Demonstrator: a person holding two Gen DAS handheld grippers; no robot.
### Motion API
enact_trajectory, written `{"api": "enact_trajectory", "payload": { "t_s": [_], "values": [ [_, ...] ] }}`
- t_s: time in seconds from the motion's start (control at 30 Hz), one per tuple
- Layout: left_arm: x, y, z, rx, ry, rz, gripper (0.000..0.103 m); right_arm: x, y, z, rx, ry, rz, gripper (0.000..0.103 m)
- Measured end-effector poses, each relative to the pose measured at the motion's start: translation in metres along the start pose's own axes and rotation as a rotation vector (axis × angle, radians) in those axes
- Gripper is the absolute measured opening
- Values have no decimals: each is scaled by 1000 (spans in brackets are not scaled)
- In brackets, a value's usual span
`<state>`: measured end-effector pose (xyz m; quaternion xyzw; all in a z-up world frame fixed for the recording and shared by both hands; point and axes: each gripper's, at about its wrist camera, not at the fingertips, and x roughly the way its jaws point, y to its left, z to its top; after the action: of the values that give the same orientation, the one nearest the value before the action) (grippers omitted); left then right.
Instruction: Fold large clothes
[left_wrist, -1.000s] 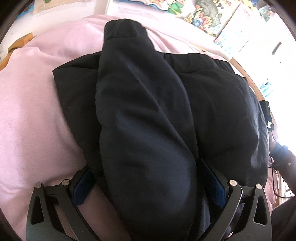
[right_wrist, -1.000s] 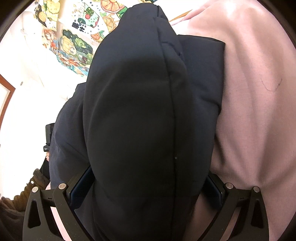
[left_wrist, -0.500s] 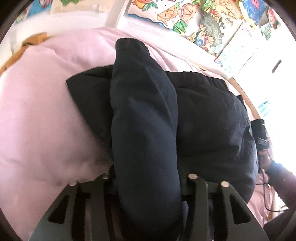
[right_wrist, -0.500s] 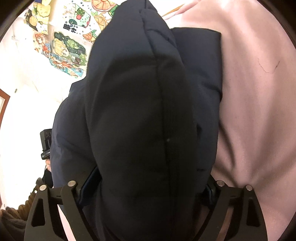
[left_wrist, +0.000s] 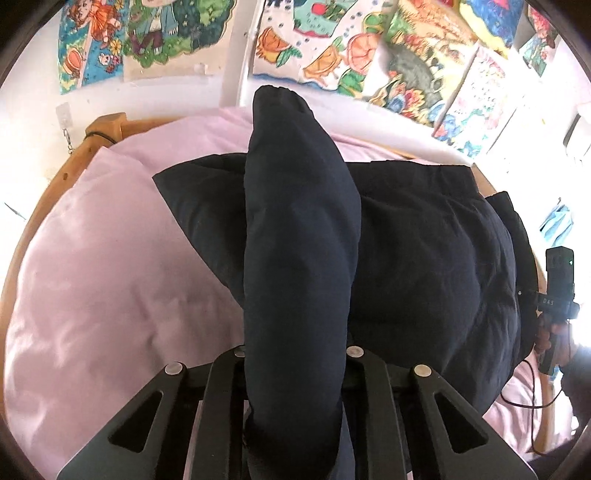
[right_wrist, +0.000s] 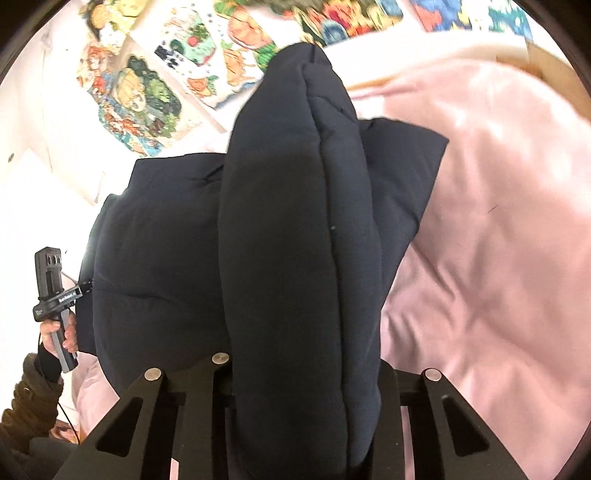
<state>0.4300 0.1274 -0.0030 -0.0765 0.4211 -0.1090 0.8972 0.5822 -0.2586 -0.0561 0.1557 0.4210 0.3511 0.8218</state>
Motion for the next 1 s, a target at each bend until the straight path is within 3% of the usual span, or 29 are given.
{"api": "enact_trajectory", "payload": {
  "t_s": [0.17, 0.37, 0.5, 0.77, 1.0],
  "values": [
    [-61, -37, -3, 23, -29, 3, 14, -57, 43, -19, -18, -18, -15, 28],
    [-123, -72, -34, 57, -42, 4, 14, -114, 82, -54, 11, -30, -39, 29],
    [-130, -85, -61, 59, -40, 0, 14, -144, 81, -91, 35, -32, -48, 29],
    [-106, -69, -115, 25, -42, -11, 14, -130, 88, -146, 108, -10, -49, 29],
    [-82, -57, -120, 21, -37, -17, 16, -110, 84, -163, 48, -3, -116, 30]
  ]
}}
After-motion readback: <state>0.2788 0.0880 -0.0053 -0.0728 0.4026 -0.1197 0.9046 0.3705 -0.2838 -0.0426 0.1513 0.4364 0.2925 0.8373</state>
